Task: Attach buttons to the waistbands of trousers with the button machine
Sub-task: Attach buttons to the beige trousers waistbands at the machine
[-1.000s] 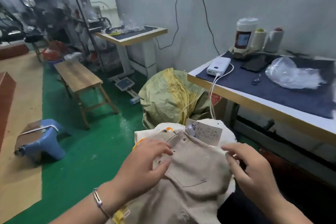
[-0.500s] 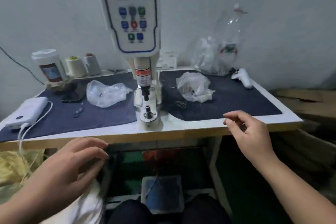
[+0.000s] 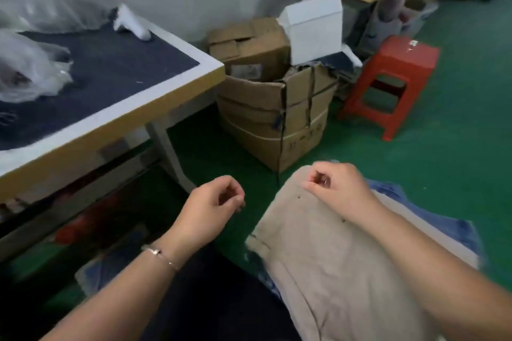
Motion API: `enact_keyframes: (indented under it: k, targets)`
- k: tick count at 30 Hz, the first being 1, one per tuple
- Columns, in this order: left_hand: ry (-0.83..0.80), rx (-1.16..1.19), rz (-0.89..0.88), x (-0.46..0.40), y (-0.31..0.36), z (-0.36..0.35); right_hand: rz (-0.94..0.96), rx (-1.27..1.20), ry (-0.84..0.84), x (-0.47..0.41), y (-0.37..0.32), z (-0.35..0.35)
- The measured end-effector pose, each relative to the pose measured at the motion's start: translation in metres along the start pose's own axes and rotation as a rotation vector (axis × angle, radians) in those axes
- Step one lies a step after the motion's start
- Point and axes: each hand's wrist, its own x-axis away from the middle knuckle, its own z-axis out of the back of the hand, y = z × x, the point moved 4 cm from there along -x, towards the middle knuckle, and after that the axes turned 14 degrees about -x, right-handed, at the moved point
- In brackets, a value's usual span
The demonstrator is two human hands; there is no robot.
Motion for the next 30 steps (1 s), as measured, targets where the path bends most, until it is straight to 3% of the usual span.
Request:
enact_keyframes:
  k: [4, 8, 11, 14, 17, 20, 22, 24, 27, 30]
  targets:
    - [-0.227, -0.058, 0.023, -0.035, 0.023, -0.078, -0.185, 0.375, -0.089, 0.024, 0.061, 0.015]
    - [-0.402, -0.205, 0.118, -0.04, 0.014, -0.124, -0.197, 0.558, -0.08, 0.033, 0.082, 0.002]
    - [-0.398, -0.251, 0.174, -0.035, 0.007, -0.134, -0.315, 0.588, -0.056, 0.018, 0.087, 0.001]
    - [-0.311, -0.212, 0.142, -0.034, 0.01, -0.129, -0.313, 0.603, 0.051, 0.004, 0.082, 0.009]
    - [-0.311, 0.009, 0.14, -0.032, 0.021, -0.112, -0.304, 0.568, 0.092, 0.002, 0.079, 0.015]
    - [-0.421, 0.564, 0.195, -0.025, 0.036, -0.089, -0.251, 0.384, 0.13, 0.006, 0.079, 0.02]
    - [-0.493, 0.807, 0.173, -0.022, 0.045, -0.073, -0.232, 0.245, 0.154, 0.011, 0.074, 0.025]
    - [-0.549, 0.848, 0.121, -0.023, 0.05, -0.059, -0.242, 0.217, 0.167, 0.016, 0.07, 0.039]
    - [-0.651, 0.841, 0.081, -0.021, 0.053, -0.048, -0.317, 0.413, -0.035, 0.019, 0.07, 0.06]
    - [-0.788, 0.811, 0.046, -0.013, 0.056, -0.043, -0.361, 0.138, -0.172, 0.025, 0.066, 0.076]
